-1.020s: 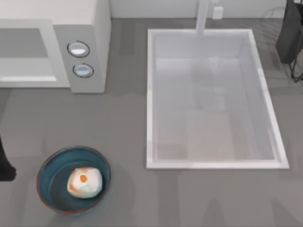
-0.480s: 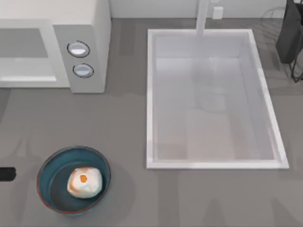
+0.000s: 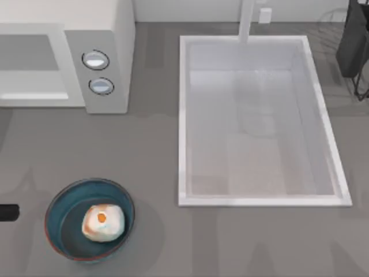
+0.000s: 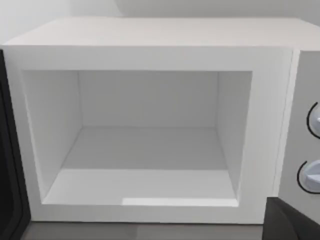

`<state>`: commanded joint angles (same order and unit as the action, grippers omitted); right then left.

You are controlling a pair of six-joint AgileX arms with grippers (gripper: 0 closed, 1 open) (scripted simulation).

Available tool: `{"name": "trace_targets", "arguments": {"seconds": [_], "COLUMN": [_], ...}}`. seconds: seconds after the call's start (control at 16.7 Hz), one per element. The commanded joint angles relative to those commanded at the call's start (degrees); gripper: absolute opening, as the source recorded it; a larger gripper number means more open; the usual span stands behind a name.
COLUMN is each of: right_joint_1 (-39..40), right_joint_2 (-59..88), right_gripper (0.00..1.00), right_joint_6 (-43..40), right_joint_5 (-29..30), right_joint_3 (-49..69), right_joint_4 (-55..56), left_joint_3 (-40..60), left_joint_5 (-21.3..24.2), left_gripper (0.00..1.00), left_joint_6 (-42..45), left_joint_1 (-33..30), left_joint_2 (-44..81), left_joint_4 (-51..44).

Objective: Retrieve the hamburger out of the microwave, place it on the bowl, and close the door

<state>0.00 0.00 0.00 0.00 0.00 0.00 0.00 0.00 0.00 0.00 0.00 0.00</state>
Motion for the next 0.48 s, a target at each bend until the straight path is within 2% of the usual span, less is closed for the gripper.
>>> {"name": "trace_targets", "arguments": {"seconds": [0.18,0.48], "right_joint_1": [0.0,0.0], "right_joint_2": [0.0,0.0], "right_gripper": [1.00,1.00], "right_joint_6": [0.0,0.0], "right_joint_5": [0.0,0.0], "right_joint_3": [0.0,0.0], "right_joint_4": [0.0,0.0], "left_joint_3": [-0.5,-2.8], "left_joint_5": [-0.9,-5.6], "left_gripper": [0.00,0.00], "left_joint_6": [0.0,0.1], "left_joint_1": [-0.9,-5.6], "left_joint_2": [0.9,5.2], "left_joint_4": [1.0,8.1]}}
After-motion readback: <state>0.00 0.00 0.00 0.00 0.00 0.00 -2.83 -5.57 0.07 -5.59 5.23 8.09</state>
